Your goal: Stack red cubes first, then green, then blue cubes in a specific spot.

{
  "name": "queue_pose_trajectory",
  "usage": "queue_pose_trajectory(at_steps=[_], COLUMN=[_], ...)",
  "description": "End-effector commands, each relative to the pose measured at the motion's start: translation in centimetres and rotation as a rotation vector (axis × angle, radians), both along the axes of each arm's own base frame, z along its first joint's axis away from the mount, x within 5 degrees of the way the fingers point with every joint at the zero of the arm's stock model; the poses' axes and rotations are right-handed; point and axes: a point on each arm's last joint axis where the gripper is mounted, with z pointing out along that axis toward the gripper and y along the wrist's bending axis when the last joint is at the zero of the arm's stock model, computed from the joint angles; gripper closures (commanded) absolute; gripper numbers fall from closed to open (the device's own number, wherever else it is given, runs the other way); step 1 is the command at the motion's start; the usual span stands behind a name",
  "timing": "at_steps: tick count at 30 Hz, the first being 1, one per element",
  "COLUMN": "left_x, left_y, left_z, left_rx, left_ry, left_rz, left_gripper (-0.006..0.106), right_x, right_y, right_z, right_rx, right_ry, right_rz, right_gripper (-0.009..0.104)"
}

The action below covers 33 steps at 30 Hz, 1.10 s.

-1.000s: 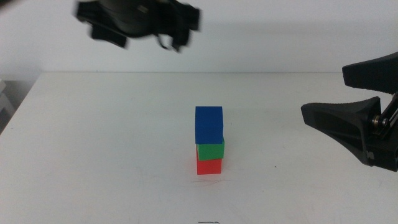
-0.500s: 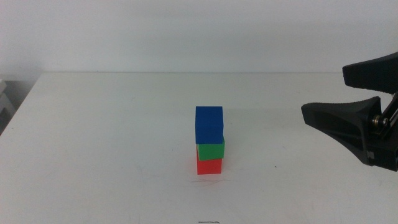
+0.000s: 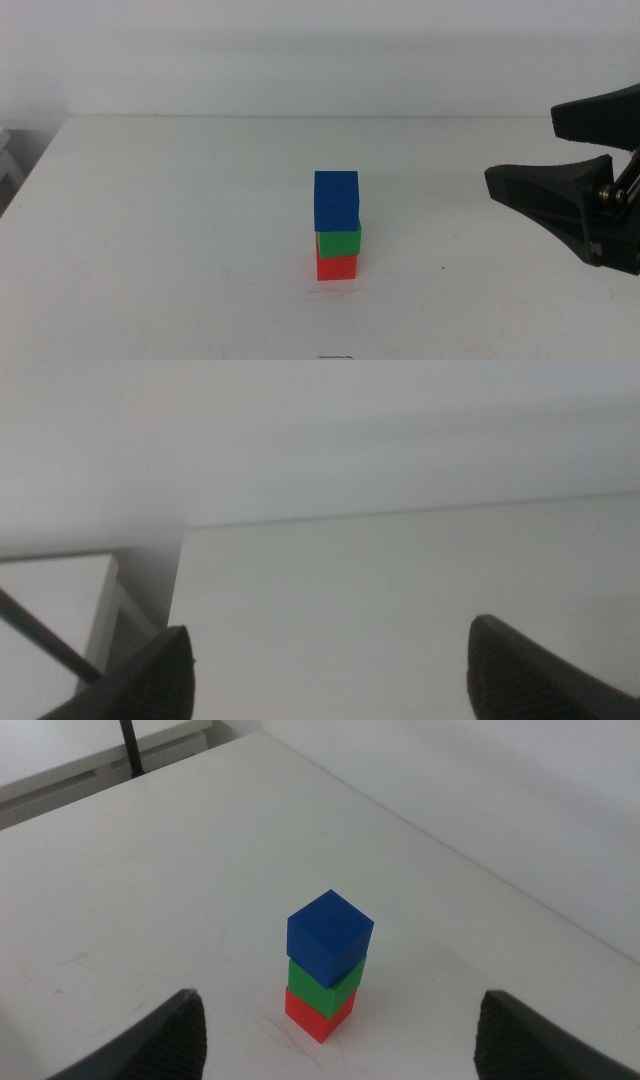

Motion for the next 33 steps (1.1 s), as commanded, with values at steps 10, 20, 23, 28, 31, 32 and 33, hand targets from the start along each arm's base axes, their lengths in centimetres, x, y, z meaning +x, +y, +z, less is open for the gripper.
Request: queue_pose_trajectory(at_steps=[10,20,23,28,31,32,33], left_x=[-0.5,-5.6,-7.8,-10.7,-11.4,-11.5,-11.7], left_y=[0.0,0.2,0.3,0.4,0.5,0.5,0.5], left_z=[0.1,-3.4,-4.6,-6.9,-8.4,-8.9,-9.2], left_rx=[-0.012,-0.017,-0.029,-0.03,-0.029,-0.029,-0.029], left_ry=[-0.078,-0.238,-0.281,-0.29,-0.279,-0.275,-0.276], left_rz=[-0.002,-0.01,-0.014,-0.014,-0.014,-0.014,-0.014], left_gripper=[0.007,0.007,0.007,0.007,0.007,0.007,0.007], right_x=[0.2,-0.6,-0.5,-1.0,-1.6,-2.2,-2.6], right_y=[-0.2,-2.3,-3.9,-6.8,-8.1,-8.6,-8.9], right_z=[1.6,2.6,2.9,1.9,-0.6,-1.4,-2.5], right_rx=[0.052,0.018,-0.004,0.018,0.033,0.043,0.042], right_ry=[-0.09,-0.193,-0.235,-0.355,-0.404,-0.422,-0.428], right_rz=[-0.014,-0.084,-0.179,-0.361,-0.451,-0.483,-0.502], right_gripper=[0.001,0.001,0.001,0.001,0.001,0.001,0.001])
